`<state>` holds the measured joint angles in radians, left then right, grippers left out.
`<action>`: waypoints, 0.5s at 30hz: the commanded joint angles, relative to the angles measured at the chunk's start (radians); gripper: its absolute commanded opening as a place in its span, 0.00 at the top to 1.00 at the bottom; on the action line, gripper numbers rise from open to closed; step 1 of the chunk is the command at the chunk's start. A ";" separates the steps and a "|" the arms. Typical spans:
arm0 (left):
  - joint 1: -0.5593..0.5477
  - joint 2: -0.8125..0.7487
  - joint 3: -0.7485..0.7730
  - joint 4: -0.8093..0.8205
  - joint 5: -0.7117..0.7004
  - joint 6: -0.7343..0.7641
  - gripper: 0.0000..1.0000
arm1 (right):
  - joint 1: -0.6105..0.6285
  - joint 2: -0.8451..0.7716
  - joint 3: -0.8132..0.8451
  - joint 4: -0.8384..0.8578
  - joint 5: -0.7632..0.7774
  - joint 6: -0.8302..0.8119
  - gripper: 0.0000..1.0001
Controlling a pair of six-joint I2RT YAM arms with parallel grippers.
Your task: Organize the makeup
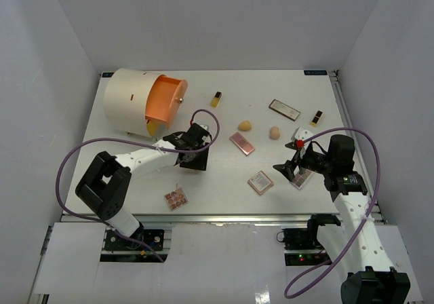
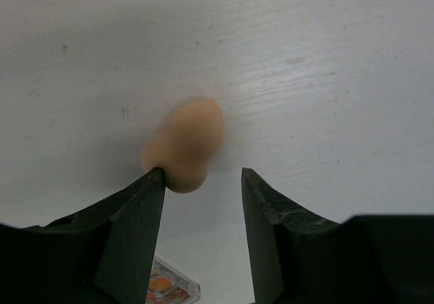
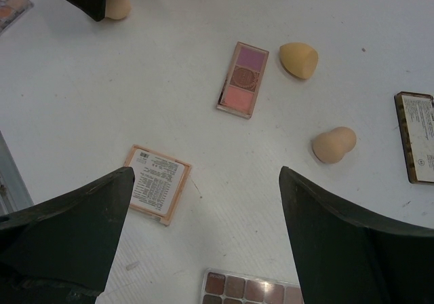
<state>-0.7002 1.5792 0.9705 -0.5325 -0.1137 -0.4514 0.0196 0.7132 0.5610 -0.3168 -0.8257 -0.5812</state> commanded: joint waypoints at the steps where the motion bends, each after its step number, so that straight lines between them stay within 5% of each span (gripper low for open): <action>1: 0.001 0.033 0.041 -0.010 -0.122 0.009 0.44 | -0.004 -0.010 0.019 -0.002 -0.012 -0.009 0.06; 13: -0.012 0.047 0.084 -0.035 -0.169 0.034 0.95 | -0.004 -0.012 0.019 -0.002 -0.005 -0.009 0.06; 15: -0.030 0.011 0.096 -0.035 -0.147 0.036 0.97 | -0.006 -0.011 0.019 -0.001 -0.004 -0.009 0.05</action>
<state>-0.7068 1.6577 1.0252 -0.5705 -0.2734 -0.4256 0.0196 0.7124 0.5610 -0.3191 -0.8249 -0.5835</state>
